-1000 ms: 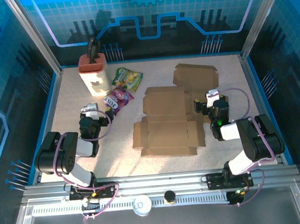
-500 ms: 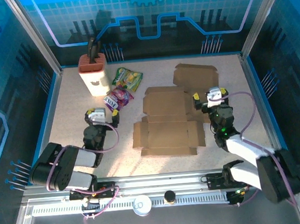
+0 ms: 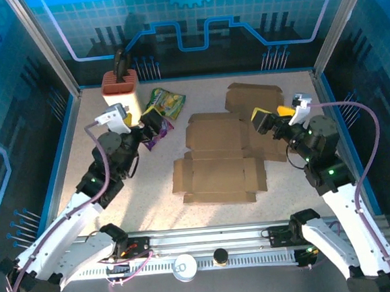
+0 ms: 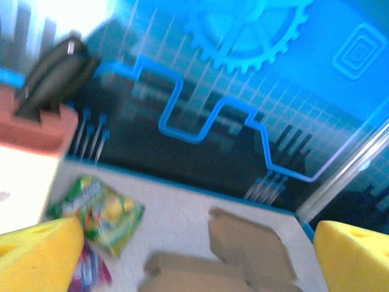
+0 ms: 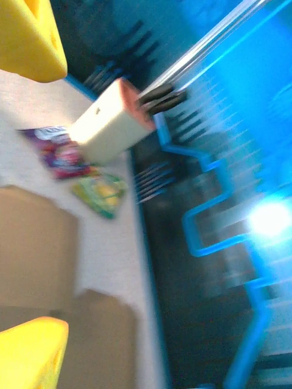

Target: Fold the paper box

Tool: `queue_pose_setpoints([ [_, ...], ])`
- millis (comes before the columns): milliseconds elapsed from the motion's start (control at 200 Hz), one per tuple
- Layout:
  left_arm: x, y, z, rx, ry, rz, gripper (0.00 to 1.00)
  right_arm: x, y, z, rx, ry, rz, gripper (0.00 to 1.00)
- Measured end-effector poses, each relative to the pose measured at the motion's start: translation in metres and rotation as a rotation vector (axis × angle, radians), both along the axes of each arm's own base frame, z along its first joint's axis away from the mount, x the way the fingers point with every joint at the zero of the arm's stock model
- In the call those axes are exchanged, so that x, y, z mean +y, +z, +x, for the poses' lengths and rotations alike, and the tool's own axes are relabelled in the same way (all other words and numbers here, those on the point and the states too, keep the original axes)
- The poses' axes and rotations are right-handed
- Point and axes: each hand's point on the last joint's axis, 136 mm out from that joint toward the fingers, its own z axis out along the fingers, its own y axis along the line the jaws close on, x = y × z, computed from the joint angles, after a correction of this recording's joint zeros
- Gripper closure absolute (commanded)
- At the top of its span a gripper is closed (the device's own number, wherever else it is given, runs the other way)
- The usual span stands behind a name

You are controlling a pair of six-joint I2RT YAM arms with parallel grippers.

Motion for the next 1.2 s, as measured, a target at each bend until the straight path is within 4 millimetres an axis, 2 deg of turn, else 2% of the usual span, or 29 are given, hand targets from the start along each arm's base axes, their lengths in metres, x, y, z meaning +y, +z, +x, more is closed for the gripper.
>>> queue_pose_setpoints([
  [50, -0.011, -0.024, -0.001, 0.123, -0.037, -0.039, 0.23, 0.002, -0.012, -0.004, 0.097, 0.002, 0.000, 0.00],
  [110, -0.031, -0.064, -0.006, 0.297, -0.085, -0.070, 0.25, 0.006, -0.023, -0.014, 0.180, 0.012, 0.000, 0.04],
  [170, -0.049, -0.106, -0.021, 0.457, -0.122, -0.071, 0.30, 0.009, -0.037, -0.027, 0.255, 0.025, -0.006, 0.07],
  [225, -0.062, -0.141, -0.042, 0.580, -0.145, -0.070, 0.32, 0.010, -0.050, -0.039, 0.311, 0.029, -0.012, 0.09],
  [335, -0.073, -0.181, -0.075, 0.716, -0.154, -0.070, 0.34, 0.010, -0.076, -0.055, 0.384, 0.032, -0.025, 0.15],
  [460, -0.072, -0.208, -0.089, 0.788, -0.120, -0.103, 0.35, 0.011, -0.116, -0.066, 0.478, 0.036, -0.038, 0.21],
  [565, -0.070, -0.228, -0.103, 0.839, -0.087, -0.123, 0.35, 0.014, -0.148, -0.072, 0.554, 0.042, -0.053, 0.21],
  [690, -0.072, -0.249, -0.117, 0.886, -0.060, -0.167, 0.34, 0.019, -0.174, -0.080, 0.615, 0.056, -0.057, 0.22],
  [905, -0.077, -0.279, -0.134, 0.930, -0.001, -0.279, 0.38, 0.033, -0.188, -0.085, 0.638, 0.091, -0.033, 0.23],
  [1095, -0.084, -0.285, -0.130, 0.908, 0.041, -0.391, 0.46, 0.042, -0.187, -0.085, 0.630, 0.105, 0.000, 0.24],
  [1200, -0.089, -0.283, -0.127, 0.887, 0.054, -0.436, 0.46, 0.043, -0.189, -0.085, 0.631, 0.101, 0.012, 0.24],
])
